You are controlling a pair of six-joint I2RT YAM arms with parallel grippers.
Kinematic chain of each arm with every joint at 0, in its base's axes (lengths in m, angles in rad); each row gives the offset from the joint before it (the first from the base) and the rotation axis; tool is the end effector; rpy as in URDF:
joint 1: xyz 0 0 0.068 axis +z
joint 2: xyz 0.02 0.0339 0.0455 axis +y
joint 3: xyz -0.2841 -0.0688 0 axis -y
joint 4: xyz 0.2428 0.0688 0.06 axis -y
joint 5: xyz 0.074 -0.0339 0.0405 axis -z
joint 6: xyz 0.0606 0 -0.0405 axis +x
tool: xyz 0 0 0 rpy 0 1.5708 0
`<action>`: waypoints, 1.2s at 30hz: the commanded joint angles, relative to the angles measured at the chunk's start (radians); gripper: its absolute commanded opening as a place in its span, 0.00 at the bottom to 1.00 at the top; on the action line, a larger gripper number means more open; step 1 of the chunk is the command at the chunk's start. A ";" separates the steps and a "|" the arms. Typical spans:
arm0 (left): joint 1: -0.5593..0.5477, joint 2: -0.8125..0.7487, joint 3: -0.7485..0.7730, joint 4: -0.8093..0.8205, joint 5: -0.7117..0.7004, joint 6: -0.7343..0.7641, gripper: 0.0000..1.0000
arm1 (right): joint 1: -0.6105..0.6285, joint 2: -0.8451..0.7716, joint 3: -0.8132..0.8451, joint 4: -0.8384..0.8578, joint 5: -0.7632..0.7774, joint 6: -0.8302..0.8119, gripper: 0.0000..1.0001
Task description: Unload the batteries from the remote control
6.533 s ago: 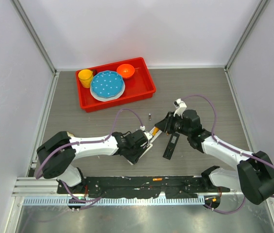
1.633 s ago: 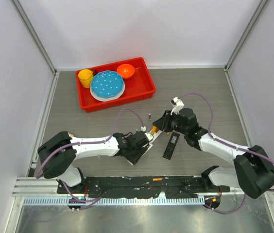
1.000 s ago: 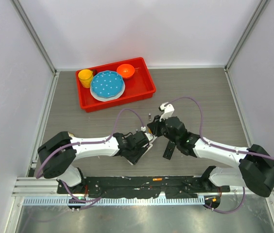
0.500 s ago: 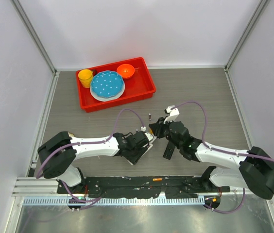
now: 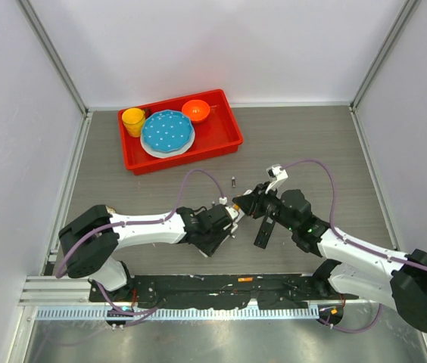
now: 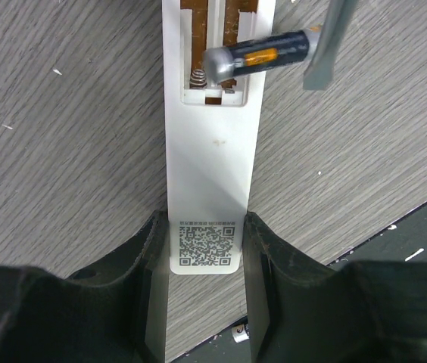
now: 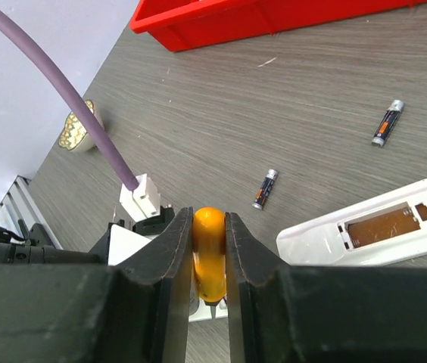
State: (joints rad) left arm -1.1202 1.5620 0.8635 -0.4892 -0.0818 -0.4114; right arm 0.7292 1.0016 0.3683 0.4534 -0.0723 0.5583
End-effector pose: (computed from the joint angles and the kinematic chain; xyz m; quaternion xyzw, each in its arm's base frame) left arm 0.1317 -0.2609 0.1627 0.3331 0.9226 -0.1029 0.1649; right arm 0.1689 0.1568 0.2334 -0.0886 0.7625 0.4065 0.4955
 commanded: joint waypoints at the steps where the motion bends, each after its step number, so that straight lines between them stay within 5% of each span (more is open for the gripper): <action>1: -0.012 0.043 -0.018 0.090 0.020 -0.012 0.00 | 0.010 0.011 0.044 0.051 -0.100 0.051 0.01; 13: -0.012 0.010 -0.023 0.095 0.004 -0.023 0.00 | -0.013 -0.012 0.060 -0.004 -0.063 0.025 0.01; 22: 0.016 -0.207 0.097 0.132 -0.015 -0.018 0.00 | -0.034 -0.190 0.118 -0.128 -0.031 0.023 0.01; 36: 0.292 -0.367 -0.012 -0.055 -0.124 -0.092 0.00 | -0.039 -0.132 0.155 -0.200 0.029 0.022 0.01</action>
State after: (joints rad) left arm -0.8799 1.2343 0.9070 -0.4755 -0.1509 -0.4435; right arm 0.6964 0.8333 0.4877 0.2729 -0.0792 0.5747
